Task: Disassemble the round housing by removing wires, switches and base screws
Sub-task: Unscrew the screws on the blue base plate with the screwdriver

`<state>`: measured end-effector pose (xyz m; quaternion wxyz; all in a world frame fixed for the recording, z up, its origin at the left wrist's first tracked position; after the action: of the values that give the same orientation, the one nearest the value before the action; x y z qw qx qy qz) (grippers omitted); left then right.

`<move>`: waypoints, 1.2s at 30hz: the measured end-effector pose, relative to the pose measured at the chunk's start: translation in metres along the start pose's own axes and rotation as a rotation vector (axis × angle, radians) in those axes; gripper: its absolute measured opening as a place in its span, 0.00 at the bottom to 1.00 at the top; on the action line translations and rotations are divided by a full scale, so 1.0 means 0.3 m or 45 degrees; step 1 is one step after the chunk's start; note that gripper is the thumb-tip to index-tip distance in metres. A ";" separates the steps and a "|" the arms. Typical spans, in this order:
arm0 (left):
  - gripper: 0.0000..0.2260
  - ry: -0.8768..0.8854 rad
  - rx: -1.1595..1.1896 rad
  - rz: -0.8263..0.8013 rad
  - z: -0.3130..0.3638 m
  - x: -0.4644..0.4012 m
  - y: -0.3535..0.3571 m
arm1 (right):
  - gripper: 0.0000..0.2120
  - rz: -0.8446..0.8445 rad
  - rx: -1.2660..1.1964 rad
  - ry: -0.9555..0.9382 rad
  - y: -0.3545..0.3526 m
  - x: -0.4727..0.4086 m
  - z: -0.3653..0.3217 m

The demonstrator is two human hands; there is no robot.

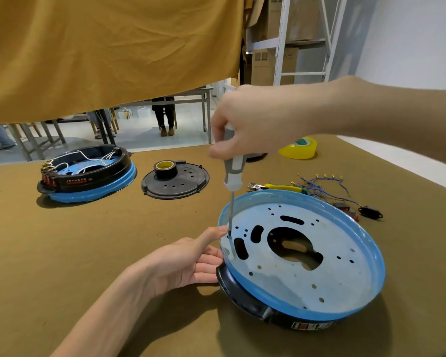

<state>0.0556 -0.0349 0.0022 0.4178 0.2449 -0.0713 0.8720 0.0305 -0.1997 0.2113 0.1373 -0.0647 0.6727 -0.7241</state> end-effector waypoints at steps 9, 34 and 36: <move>0.34 -0.009 0.009 0.002 0.004 -0.001 0.004 | 0.21 -0.215 0.007 0.099 -0.008 0.028 0.004; 0.36 -0.011 -0.006 0.028 0.000 -0.004 0.001 | 0.15 -0.205 -0.153 0.010 -0.027 0.052 0.005; 0.36 -0.017 -0.012 0.030 0.001 -0.005 0.002 | 0.29 -0.132 0.177 0.112 -0.006 0.051 0.008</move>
<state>0.0561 -0.0365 0.0017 0.4082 0.2479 -0.0809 0.8748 0.0162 -0.2063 0.2119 0.0741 -0.0581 0.6220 -0.7774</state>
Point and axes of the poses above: each hand's wrist, its own x-axis away from the middle knuckle, its own y-axis out of the palm, z = x × y, the point moved 1 cm from there along -x, towards the middle knuckle, and after that the axes turned 1 degree about -x, right-handed, at the moved point
